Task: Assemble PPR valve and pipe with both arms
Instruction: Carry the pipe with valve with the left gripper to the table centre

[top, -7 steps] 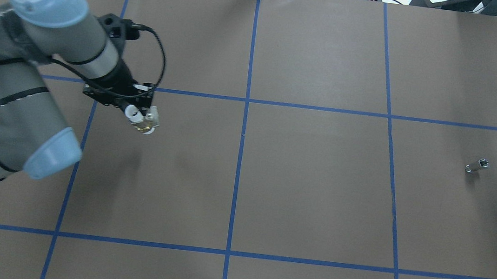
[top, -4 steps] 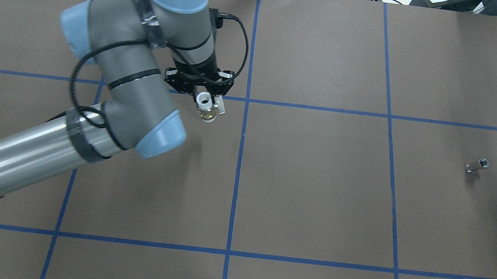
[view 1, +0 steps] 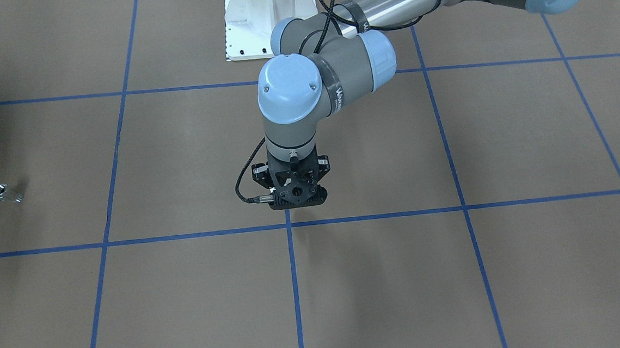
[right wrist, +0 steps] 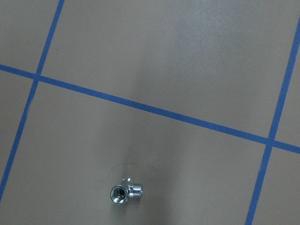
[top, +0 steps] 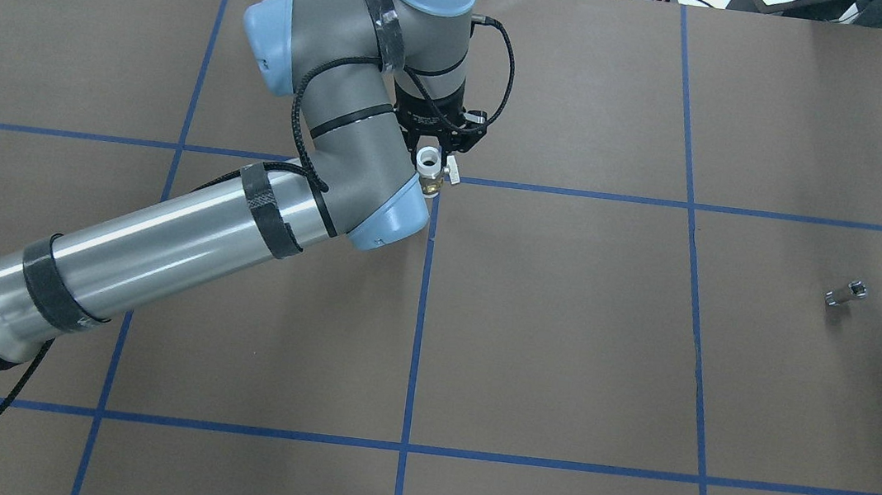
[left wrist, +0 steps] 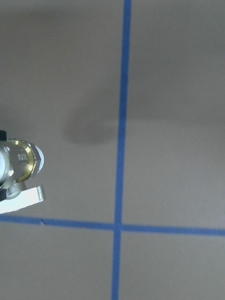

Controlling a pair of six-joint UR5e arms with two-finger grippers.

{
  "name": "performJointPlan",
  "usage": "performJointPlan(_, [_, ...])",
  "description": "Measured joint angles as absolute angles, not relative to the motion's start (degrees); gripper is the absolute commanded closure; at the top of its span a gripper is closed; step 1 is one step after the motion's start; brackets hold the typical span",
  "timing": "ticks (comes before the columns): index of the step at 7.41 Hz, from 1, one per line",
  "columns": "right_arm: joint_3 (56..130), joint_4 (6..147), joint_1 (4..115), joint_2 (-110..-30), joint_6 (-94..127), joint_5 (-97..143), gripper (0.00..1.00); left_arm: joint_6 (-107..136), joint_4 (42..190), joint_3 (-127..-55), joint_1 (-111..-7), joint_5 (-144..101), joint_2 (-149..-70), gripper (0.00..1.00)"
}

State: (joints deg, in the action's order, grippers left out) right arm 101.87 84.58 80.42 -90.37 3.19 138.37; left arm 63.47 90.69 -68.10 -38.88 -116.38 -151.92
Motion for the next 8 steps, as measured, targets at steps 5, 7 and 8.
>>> performJointPlan(5, [101.9,84.6,80.4,-90.4,3.1,138.4,0.00,63.3,91.1,-66.7,-37.6,-115.8,-152.1,1.00])
performJointPlan(7, [101.9,84.6,80.3,-90.4,3.2,138.4,0.00,63.4,91.1,-66.6,-37.2,-115.8,-152.1,1.00])
performJointPlan(8, [101.9,84.6,80.3,-90.4,3.2,138.4,0.00,63.4,91.1,-66.6,-37.0,-115.8,-152.2,1.00])
